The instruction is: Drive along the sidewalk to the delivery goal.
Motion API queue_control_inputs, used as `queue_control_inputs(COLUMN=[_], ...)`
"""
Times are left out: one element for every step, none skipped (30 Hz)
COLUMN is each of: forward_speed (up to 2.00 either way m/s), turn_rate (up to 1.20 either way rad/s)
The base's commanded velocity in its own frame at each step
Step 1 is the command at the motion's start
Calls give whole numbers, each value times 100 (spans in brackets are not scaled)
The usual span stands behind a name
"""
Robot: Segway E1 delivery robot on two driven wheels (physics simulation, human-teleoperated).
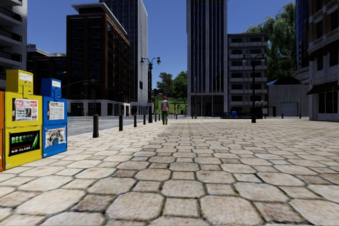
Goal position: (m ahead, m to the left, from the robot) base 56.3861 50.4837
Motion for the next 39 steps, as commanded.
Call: queue_control_inputs(forward_speed=[147,147,147,147,147,147,147,147,147,147,147,147,147,147,147,147,147,147,147,147,147,147,147,147,147,147,147,147,147,147,147,147,147,147,147,147,147,147,147], turn_rate=[0,0,0,0,0,0,-19,-43,-91,-91,-120,-120,-120,-80,0,0,0,0,0,0,0,0,0,0,0,0,0,0,0,0,0,0,0,0,0,0,0,0,0])
